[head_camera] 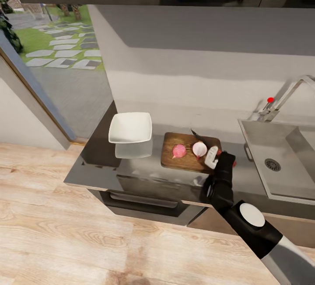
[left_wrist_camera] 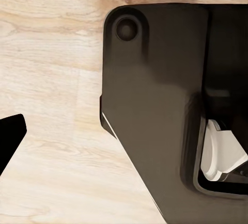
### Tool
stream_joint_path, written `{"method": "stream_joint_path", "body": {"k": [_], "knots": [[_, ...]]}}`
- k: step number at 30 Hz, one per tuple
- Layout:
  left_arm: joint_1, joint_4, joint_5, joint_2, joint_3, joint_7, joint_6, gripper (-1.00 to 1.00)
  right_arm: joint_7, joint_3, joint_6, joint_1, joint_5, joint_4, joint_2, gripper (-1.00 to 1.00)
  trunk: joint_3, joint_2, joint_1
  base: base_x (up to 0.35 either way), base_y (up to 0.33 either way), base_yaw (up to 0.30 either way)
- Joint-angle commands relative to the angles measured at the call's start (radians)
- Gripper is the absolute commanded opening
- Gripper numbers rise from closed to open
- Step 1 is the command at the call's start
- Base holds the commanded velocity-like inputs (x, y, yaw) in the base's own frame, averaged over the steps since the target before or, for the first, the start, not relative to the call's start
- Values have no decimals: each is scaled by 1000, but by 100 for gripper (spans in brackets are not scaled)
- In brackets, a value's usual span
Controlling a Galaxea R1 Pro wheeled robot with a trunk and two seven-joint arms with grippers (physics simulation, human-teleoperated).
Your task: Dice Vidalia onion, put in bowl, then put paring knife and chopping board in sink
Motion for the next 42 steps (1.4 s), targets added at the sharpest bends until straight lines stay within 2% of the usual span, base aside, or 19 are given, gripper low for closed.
{"method": "stream_joint_path", "body": {"k": [1,8,19,21,22,25,30,36,38,42], "knots": [[0,-2,8,2,-8,8,-3,100,-4,6,6,-1,-3,13,0,-100,-1,-2,1,0,0,0],[0,-2,8,2,-8,8,-3,100,-4,42,6,-1,-3,39,11,-100,-1,-2,1,0,0,0],[0,-2,8,1,-8,8,-3,100,-11,43,5,-1,-1,40,16,-100,-1,-2,1,-7,-7,0],[0,-2,8,1,-8,8,-3,100,-14,29,6,-1,1,35,16,-100,-1,-2,1,-111,-123,0],[0,-2,8,1,-8,8,-3,100,-15,3,5,-1,2,29,16,-100,-1,-2,1,-173,-199,0],[0,-2,8,0,-8,9,-3,100,-16,-31,6,-1,5,9,16,-100,-1,-2,1,-196,-224,0],[0,-2,8,0,-8,8,-3,100,-15,-55,7,-1,8,-59,16,-100,-1,-2,1,-204,-230,0],[0,-3,8,1,-8,8,-3,100,-13,-62,8,-1,8,-137,16,-100,-1,-2,1,-46,-51,0],[0,-3,8,1,-8,8,-3,100,-13,-62,9,-1,8,-165,29,-100,-1,-2,1,-43,17,0],[0,-2,8,1,-8,8,-3,100,-12,-62,9,-1,8,-185,71,-100,-1,-2,1,-108,145,0]]}}
